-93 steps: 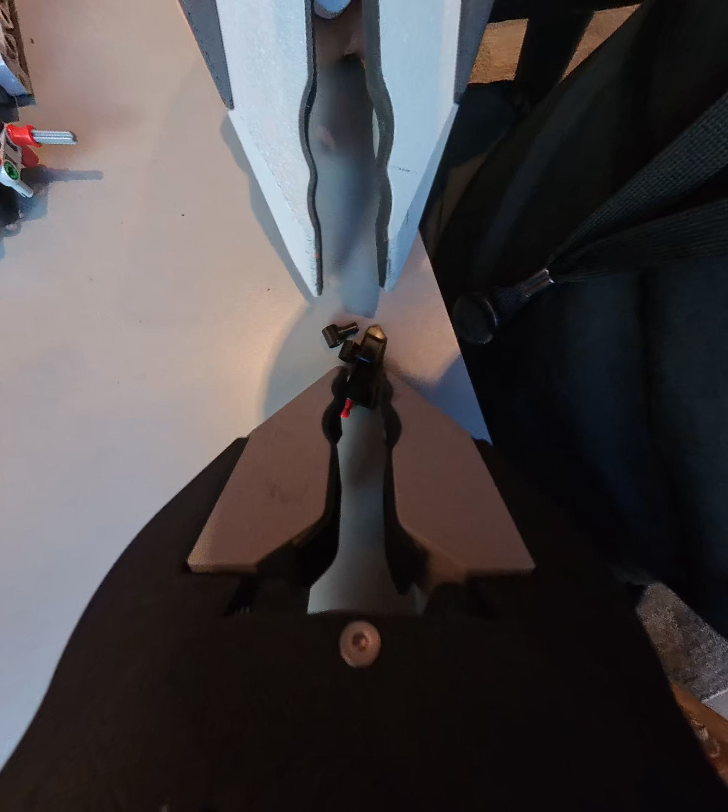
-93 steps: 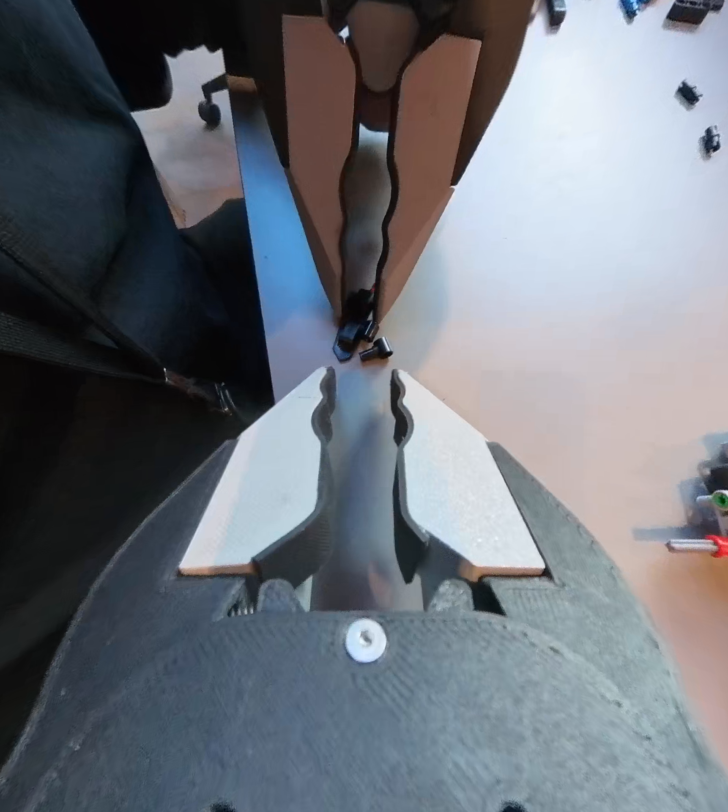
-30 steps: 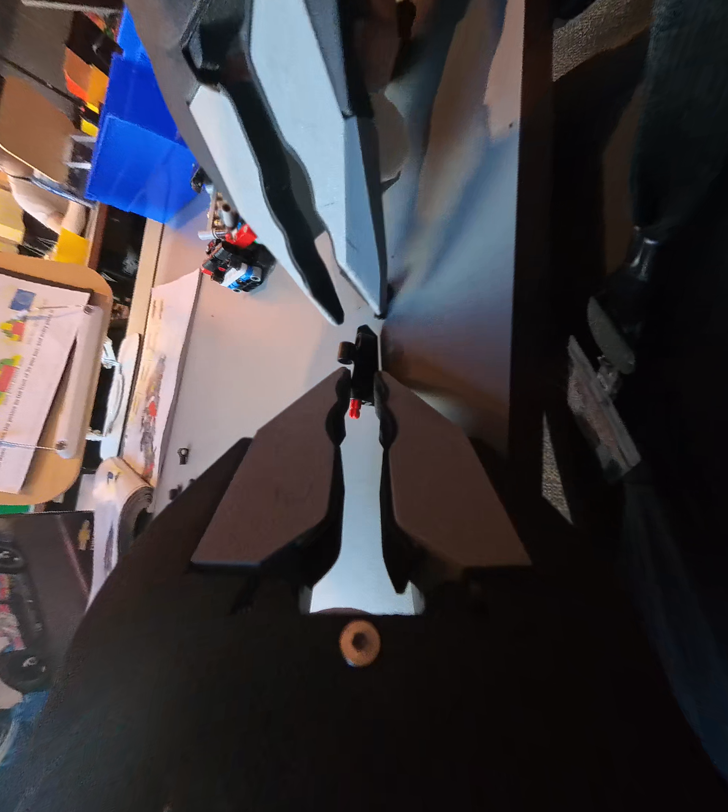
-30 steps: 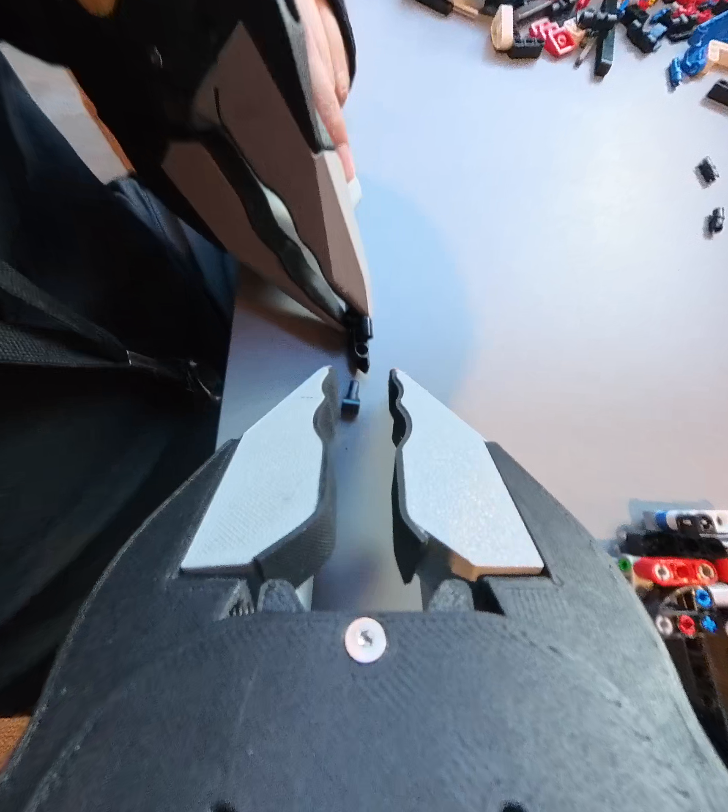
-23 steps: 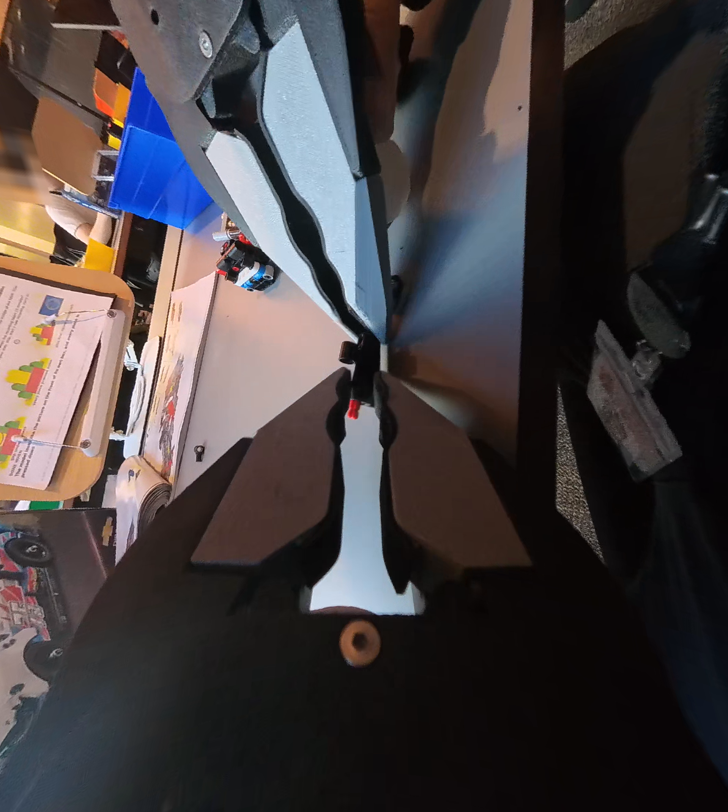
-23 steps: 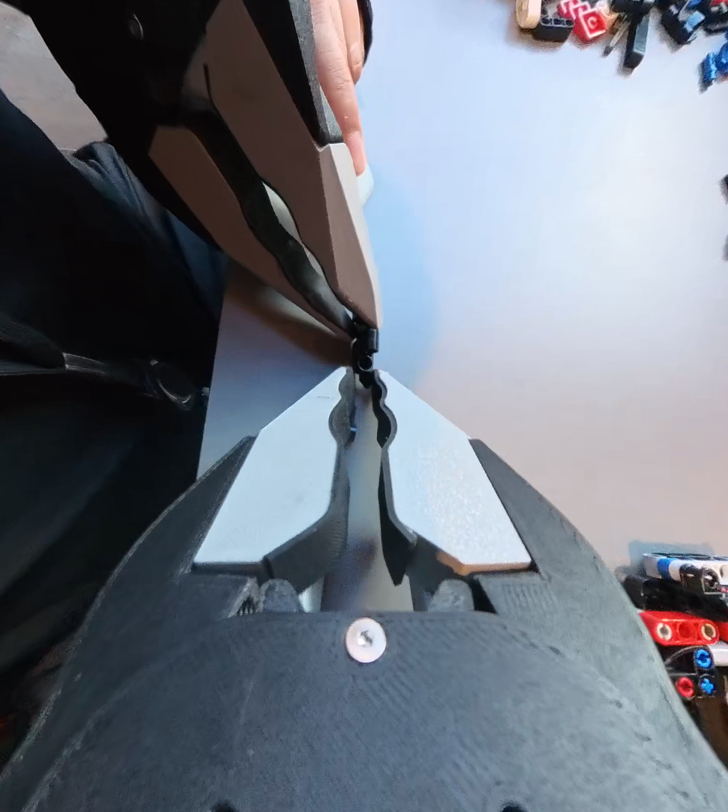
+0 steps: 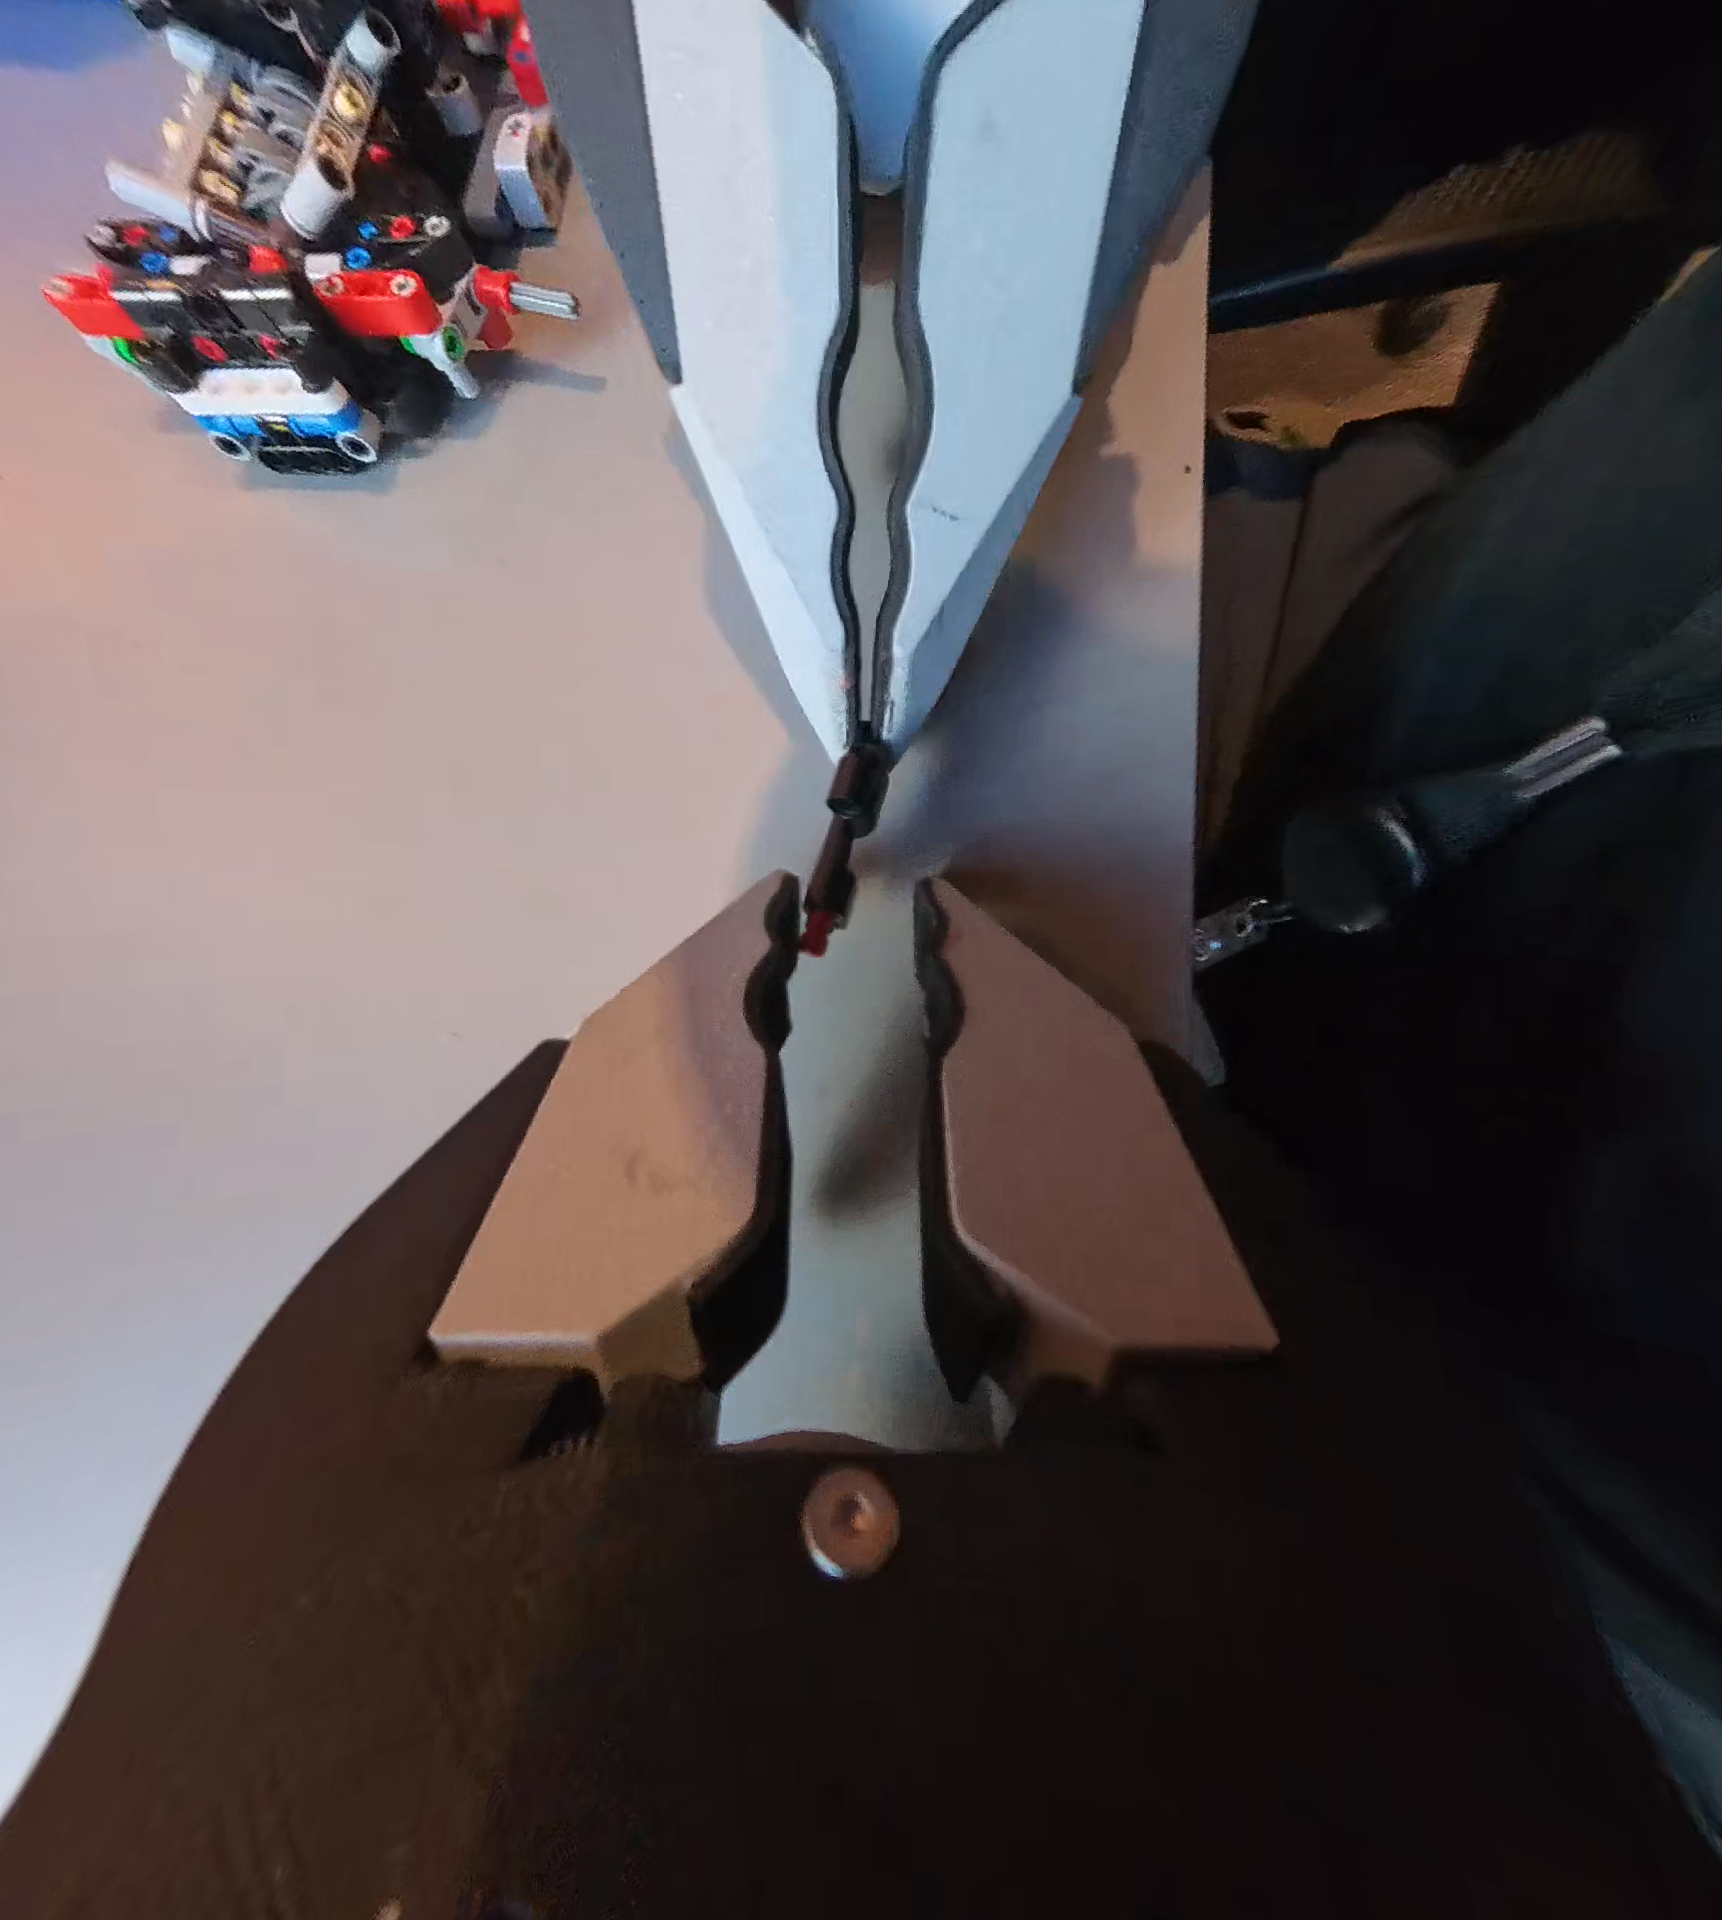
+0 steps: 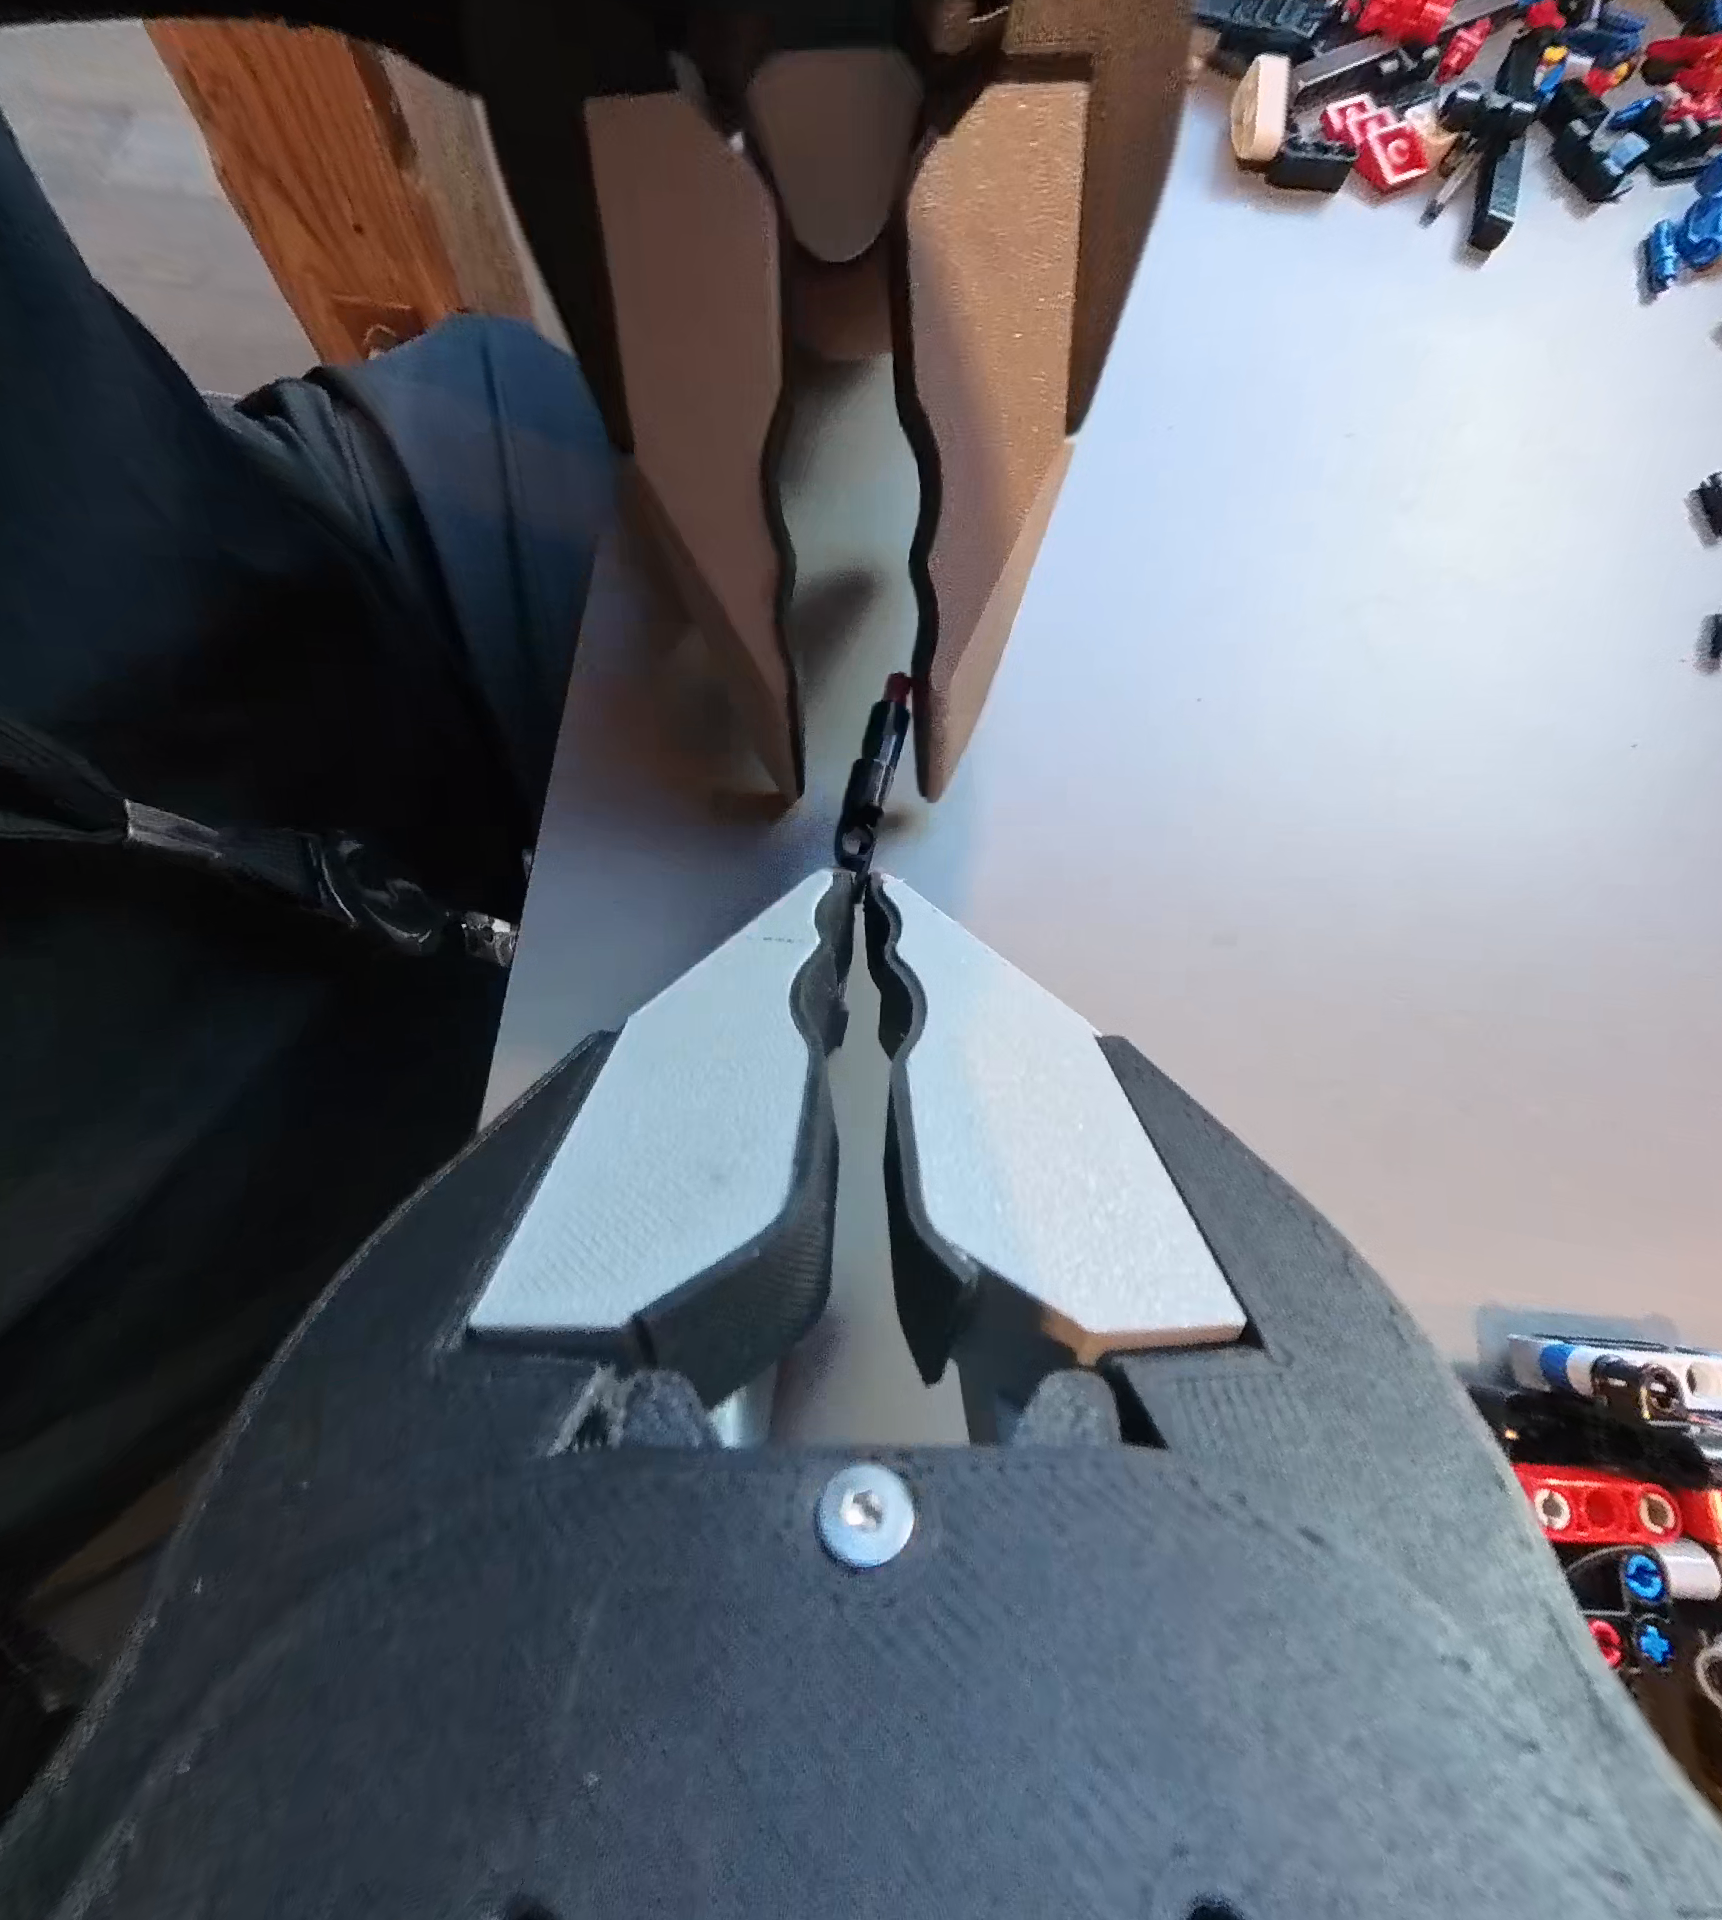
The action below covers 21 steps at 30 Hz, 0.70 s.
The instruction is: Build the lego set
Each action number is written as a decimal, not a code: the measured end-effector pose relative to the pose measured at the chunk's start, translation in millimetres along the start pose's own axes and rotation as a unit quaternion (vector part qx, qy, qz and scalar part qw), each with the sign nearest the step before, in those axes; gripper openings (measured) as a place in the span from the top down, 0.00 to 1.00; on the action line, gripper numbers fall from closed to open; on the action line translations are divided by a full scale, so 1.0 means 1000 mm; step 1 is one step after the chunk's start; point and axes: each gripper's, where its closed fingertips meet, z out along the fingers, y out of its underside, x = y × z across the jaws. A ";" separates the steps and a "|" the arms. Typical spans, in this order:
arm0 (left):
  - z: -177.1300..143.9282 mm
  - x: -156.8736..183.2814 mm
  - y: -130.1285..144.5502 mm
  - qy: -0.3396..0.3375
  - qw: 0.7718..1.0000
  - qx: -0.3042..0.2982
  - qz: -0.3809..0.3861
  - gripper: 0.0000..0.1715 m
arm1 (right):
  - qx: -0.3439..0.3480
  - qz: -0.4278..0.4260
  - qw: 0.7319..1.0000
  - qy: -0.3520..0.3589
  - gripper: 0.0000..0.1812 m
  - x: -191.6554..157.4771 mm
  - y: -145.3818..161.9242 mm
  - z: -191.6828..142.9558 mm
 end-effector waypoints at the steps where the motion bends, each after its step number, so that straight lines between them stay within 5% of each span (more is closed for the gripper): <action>1: 0.000 0.000 0.000 0.011 1.000 -0.001 -0.011 0.93 | -0.003 -0.004 1.000 -0.001 1.00 -0.001 0.001 0.000; 8: 0.002 -0.005 -0.001 0.029 0.996 0.000 -0.079 0.97 | -0.004 0.021 1.000 0.000 0.96 0.003 0.006 -0.007; 14: 0.003 -0.006 -0.001 -0.009 0.998 -0.004 -0.068 0.97 | -0.007 0.011 1.000 0.004 0.93 -0.008 0.022 -0.031; 21: 0.004 -0.016 -0.001 -0.074 0.997 -0.012 -0.018 0.97 | -0.026 -0.047 0.999 0.002 0.92 -0.007 0.018 -0.018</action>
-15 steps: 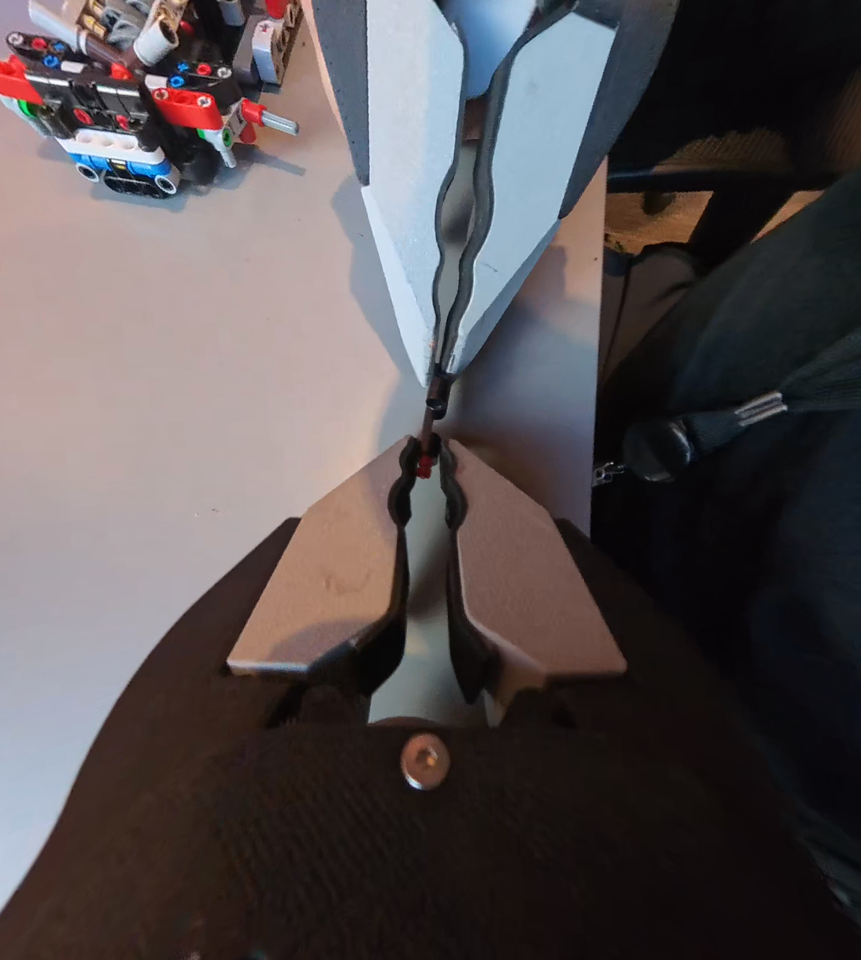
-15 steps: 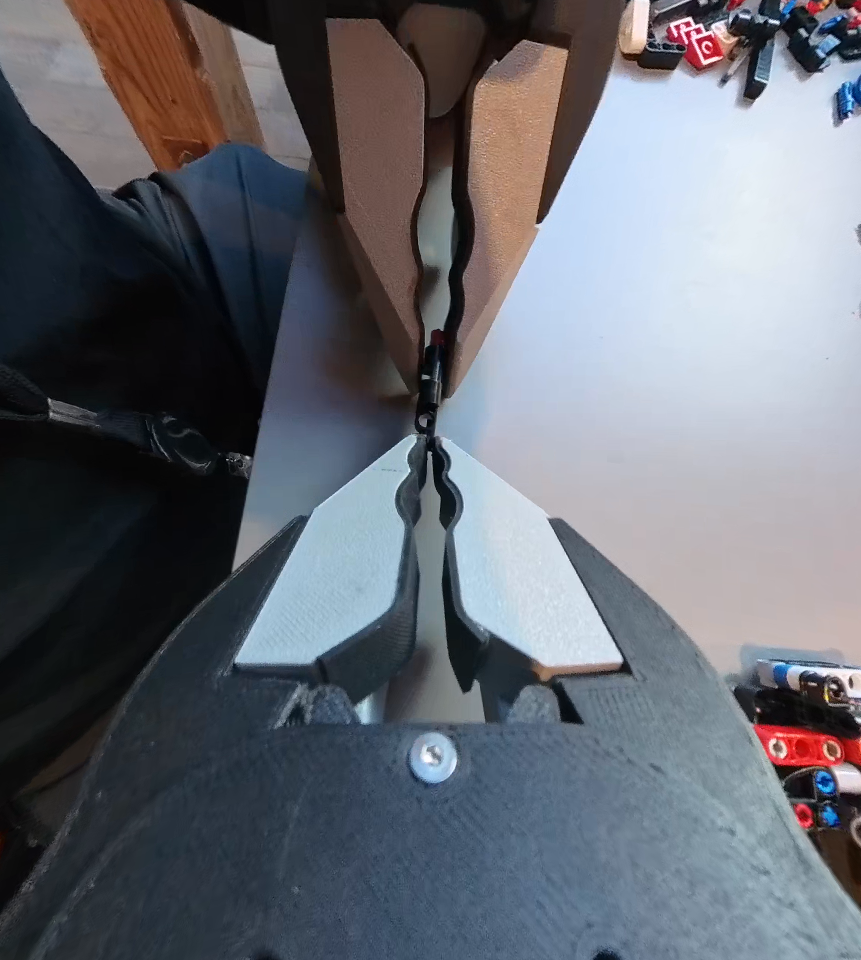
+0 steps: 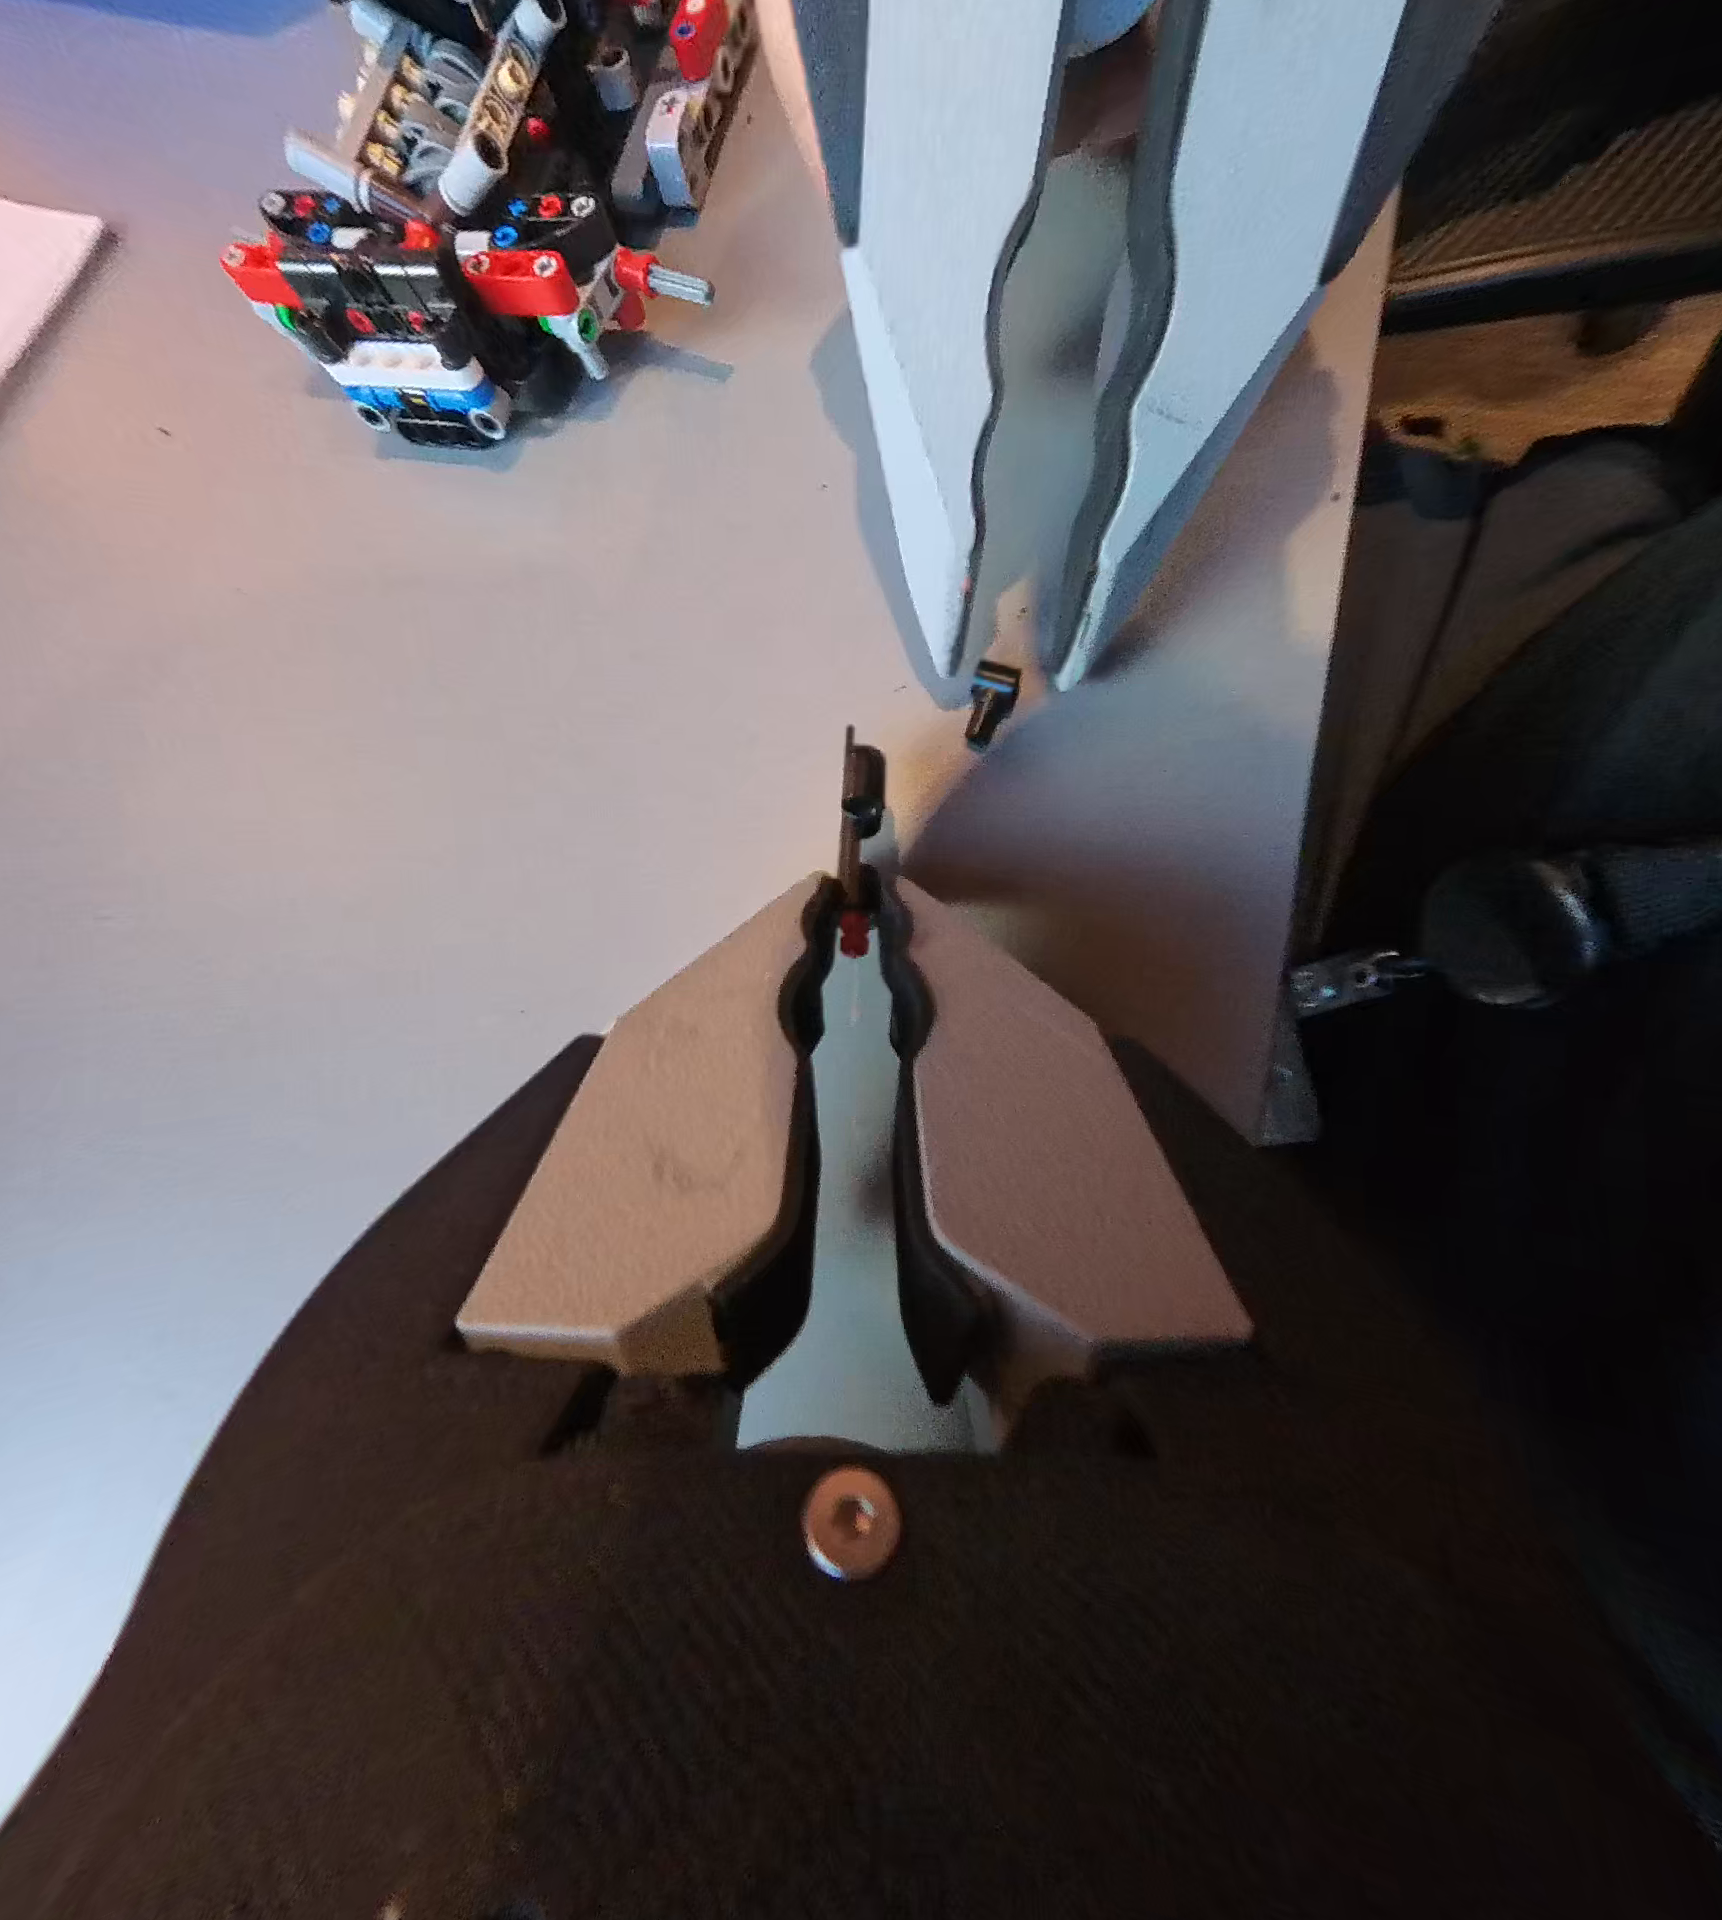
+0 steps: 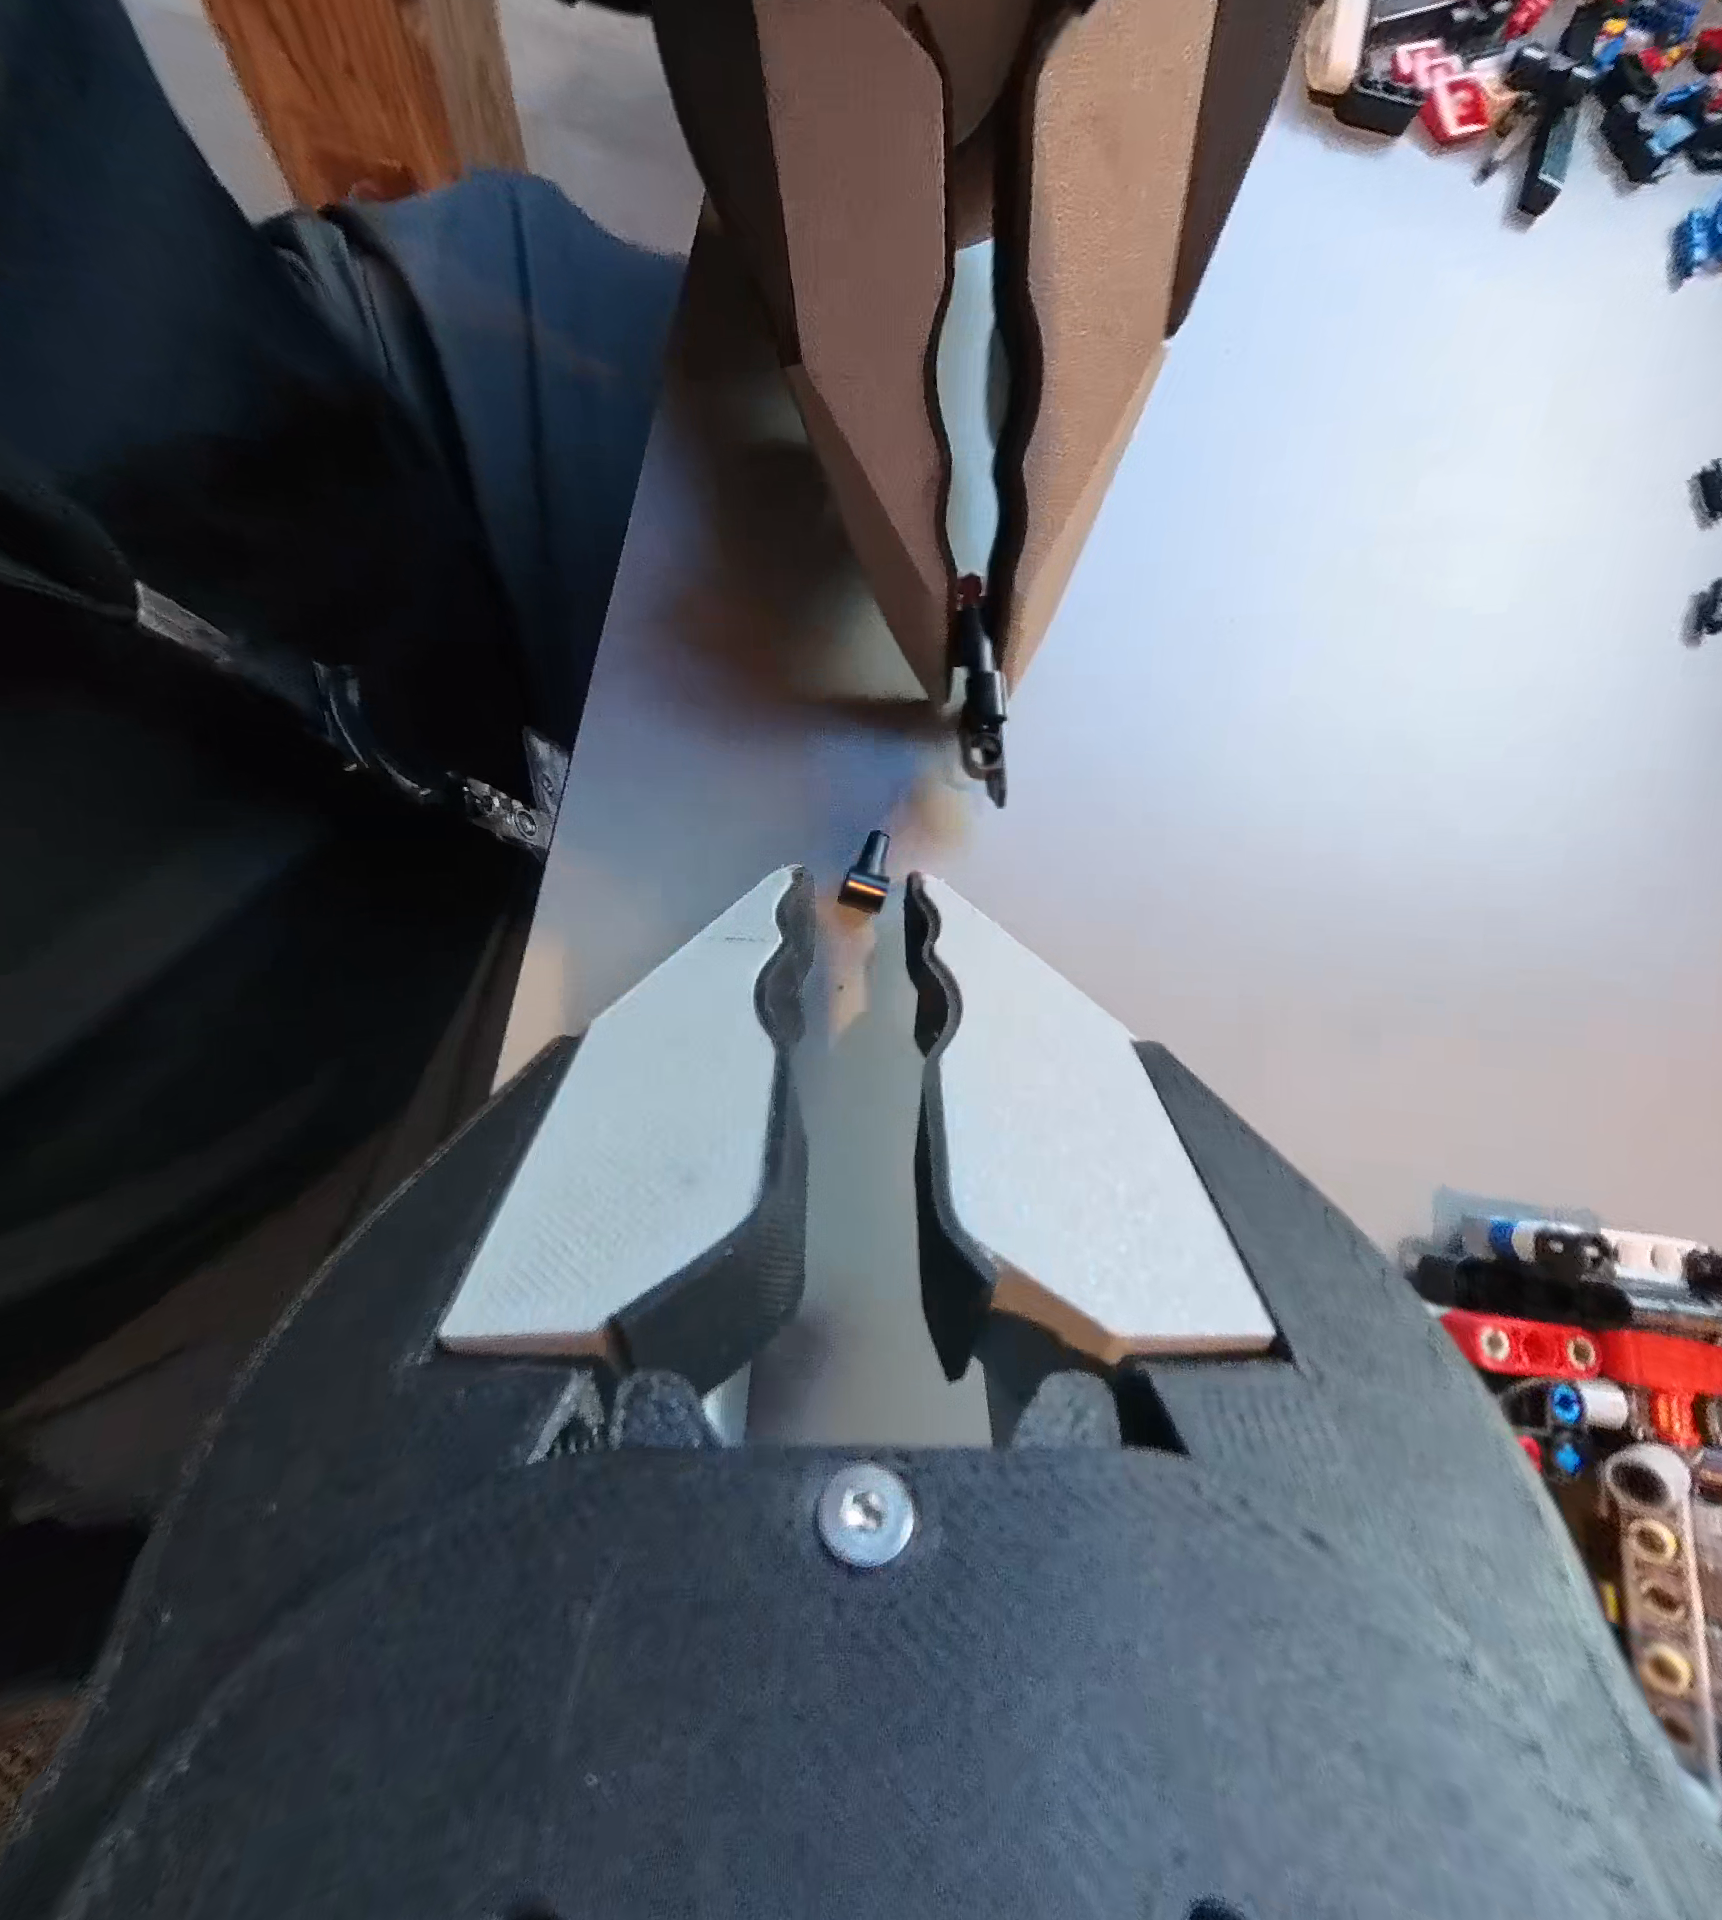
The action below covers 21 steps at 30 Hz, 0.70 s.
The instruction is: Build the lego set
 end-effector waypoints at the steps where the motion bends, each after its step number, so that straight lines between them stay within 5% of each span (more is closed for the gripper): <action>1: 0.000 -0.001 0.000 -0.013 1.000 0.000 0.014 0.97 | -0.005 -0.003 1.000 -0.003 0.93 0.001 0.001 0.002; 12: 0.005 -0.010 -0.005 -0.145 0.979 -0.008 0.142 0.98 | -0.016 0.083 0.996 0.024 0.97 0.005 0.003 0.004; 21: 0.008 -0.019 -0.007 -0.235 0.947 -0.034 0.215 0.98 | 0.052 0.315 0.945 0.075 0.98 0.016 -0.009 -0.003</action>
